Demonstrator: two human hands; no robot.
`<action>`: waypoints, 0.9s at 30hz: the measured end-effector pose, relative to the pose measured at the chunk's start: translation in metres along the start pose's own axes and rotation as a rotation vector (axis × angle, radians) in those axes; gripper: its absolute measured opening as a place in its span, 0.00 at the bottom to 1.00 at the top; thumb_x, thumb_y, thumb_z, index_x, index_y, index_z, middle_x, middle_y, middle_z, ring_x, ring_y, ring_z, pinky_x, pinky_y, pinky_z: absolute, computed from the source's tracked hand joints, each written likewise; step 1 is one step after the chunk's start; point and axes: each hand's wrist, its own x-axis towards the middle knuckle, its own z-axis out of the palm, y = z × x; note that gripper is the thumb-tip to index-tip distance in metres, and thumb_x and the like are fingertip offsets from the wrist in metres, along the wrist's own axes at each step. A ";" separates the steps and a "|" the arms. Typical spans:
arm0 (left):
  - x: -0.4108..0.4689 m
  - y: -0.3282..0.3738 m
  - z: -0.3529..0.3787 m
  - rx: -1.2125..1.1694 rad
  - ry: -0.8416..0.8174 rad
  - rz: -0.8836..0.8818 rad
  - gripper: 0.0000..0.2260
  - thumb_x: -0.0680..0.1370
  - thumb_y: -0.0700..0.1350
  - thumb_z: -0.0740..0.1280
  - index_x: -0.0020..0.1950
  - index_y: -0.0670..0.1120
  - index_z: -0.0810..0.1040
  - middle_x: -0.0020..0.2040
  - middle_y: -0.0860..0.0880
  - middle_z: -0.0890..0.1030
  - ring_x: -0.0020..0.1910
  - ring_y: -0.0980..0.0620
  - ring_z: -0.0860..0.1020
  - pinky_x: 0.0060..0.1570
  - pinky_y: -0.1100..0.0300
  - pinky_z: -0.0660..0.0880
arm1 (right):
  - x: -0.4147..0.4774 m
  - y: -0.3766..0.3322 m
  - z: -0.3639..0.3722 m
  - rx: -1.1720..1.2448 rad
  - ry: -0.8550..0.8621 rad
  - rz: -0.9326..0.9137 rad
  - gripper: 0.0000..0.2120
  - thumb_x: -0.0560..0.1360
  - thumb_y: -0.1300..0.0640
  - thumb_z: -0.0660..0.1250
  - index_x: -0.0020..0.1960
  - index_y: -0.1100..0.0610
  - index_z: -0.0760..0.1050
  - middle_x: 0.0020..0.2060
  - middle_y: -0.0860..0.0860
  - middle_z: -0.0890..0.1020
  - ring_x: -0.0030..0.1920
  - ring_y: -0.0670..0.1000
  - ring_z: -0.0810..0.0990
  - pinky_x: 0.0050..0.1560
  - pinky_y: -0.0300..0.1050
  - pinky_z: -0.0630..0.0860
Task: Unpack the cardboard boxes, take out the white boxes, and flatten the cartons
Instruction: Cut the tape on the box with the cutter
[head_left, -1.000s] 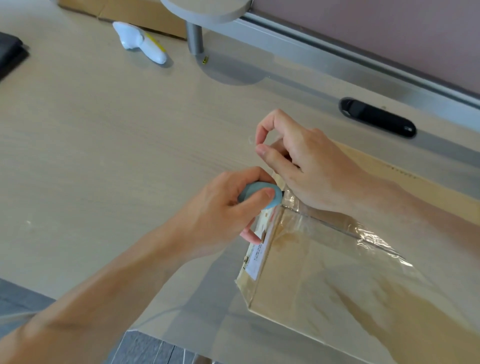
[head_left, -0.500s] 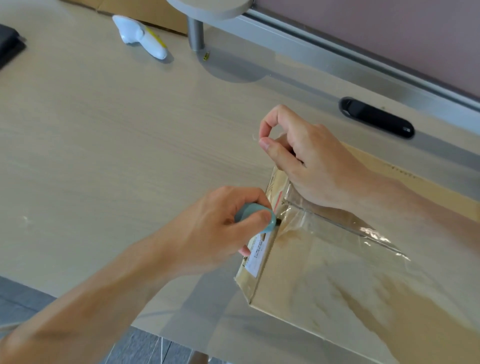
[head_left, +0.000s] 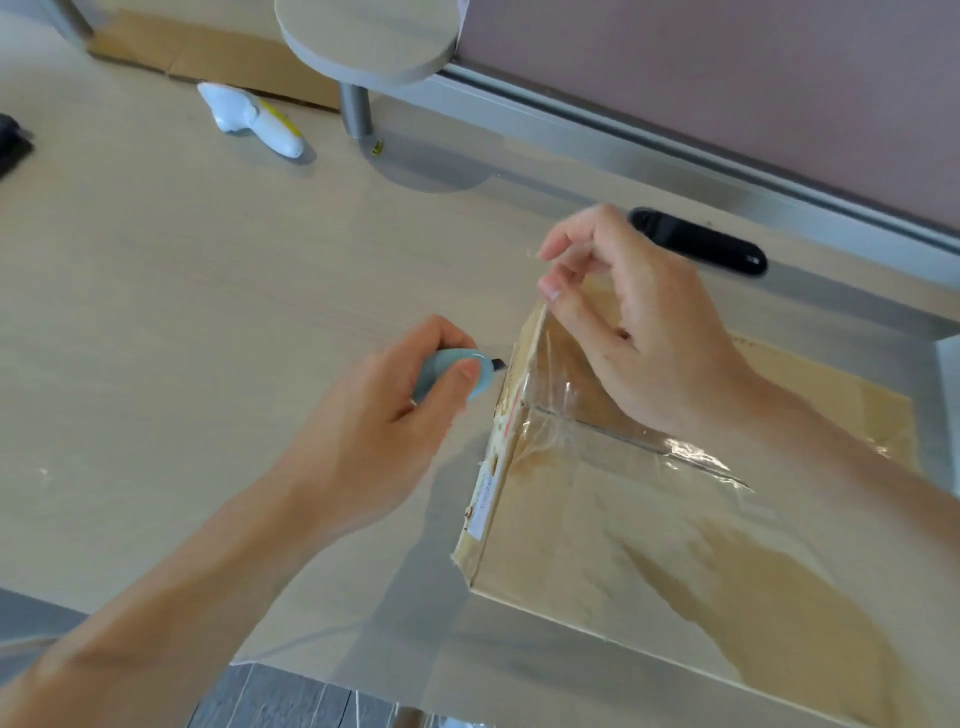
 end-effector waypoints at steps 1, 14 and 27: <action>0.001 0.009 0.003 0.094 0.013 0.070 0.06 0.81 0.53 0.61 0.49 0.54 0.75 0.38 0.55 0.78 0.37 0.54 0.77 0.40 0.59 0.75 | -0.011 0.002 -0.010 0.004 0.038 0.042 0.06 0.84 0.50 0.64 0.56 0.52 0.75 0.46 0.44 0.81 0.52 0.44 0.80 0.49 0.34 0.71; 0.024 0.088 0.114 0.256 -0.238 0.409 0.04 0.85 0.47 0.62 0.51 0.52 0.75 0.34 0.59 0.73 0.33 0.60 0.73 0.32 0.70 0.64 | -0.245 0.068 -0.121 0.247 0.638 0.792 0.12 0.79 0.38 0.67 0.51 0.44 0.85 0.47 0.41 0.87 0.49 0.44 0.86 0.54 0.40 0.80; 0.019 0.122 0.213 0.470 -0.347 0.609 0.05 0.84 0.47 0.64 0.58 0.52 0.78 0.48 0.58 0.79 0.44 0.56 0.76 0.42 0.49 0.76 | -0.275 0.041 -0.097 0.552 0.452 1.050 0.15 0.70 0.51 0.81 0.54 0.48 0.81 0.43 0.45 0.86 0.43 0.47 0.85 0.46 0.40 0.79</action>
